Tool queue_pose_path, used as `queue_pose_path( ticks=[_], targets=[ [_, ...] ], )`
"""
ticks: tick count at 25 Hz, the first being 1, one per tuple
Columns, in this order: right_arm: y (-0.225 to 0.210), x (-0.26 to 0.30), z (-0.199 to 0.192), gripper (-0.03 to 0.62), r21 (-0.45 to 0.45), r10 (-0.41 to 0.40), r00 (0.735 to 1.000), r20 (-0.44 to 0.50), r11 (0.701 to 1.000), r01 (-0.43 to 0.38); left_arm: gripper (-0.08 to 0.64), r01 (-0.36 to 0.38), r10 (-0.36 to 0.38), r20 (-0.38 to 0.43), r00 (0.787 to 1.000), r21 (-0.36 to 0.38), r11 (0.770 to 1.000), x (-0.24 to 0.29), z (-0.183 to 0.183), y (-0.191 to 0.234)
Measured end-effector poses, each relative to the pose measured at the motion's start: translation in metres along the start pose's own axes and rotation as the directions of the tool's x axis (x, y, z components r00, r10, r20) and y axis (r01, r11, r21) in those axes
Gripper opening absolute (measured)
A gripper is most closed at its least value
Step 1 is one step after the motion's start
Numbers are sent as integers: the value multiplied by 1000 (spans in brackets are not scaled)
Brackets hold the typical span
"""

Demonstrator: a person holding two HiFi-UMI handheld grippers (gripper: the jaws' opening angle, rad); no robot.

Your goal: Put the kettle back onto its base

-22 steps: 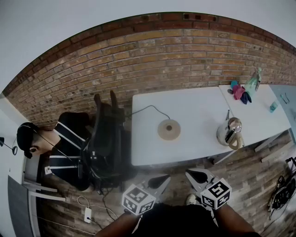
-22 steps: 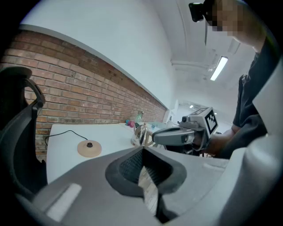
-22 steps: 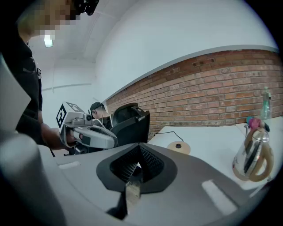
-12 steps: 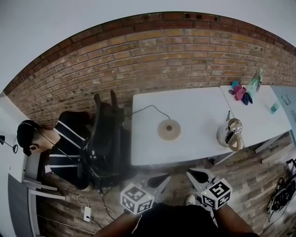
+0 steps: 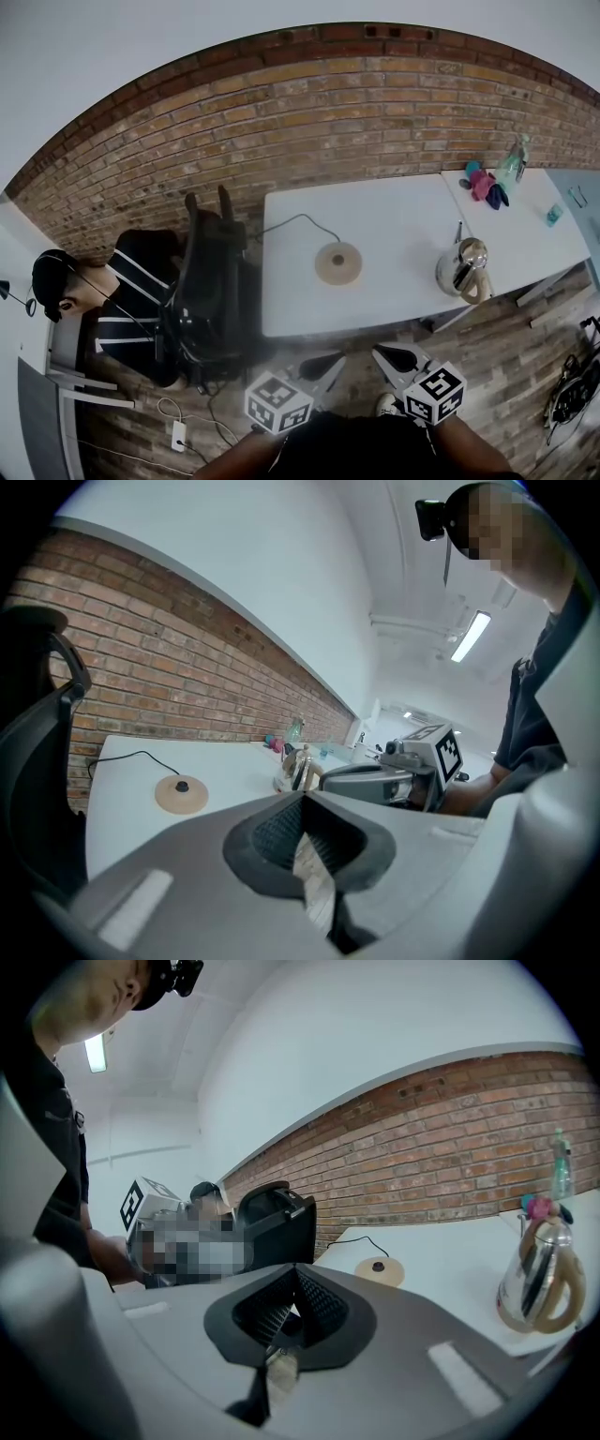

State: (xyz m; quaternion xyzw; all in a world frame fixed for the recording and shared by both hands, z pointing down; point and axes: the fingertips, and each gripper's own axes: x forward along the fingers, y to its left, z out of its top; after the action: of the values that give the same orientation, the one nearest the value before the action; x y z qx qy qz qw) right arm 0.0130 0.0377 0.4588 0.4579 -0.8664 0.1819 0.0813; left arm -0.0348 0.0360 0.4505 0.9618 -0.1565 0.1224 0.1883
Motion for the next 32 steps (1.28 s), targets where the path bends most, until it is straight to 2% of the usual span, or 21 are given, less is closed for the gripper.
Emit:
queue_pose_path(
  ticks=[14,22,32],
  targets=[
    [-13,-14,-1,28,19,9,1000,13,1000,-9,2,-19,19,3,1000,10,1000,14,2,-9],
    [-25,-27,0,28,14,39,999,9,999,-39,2,-63,63,22,998,-3,998,24,3,-17],
    [-40,-54,-8,28,0,94,996,-4,996,-94,2,-106,106,3,994,-22,994,47,-8,-42]
  ],
)
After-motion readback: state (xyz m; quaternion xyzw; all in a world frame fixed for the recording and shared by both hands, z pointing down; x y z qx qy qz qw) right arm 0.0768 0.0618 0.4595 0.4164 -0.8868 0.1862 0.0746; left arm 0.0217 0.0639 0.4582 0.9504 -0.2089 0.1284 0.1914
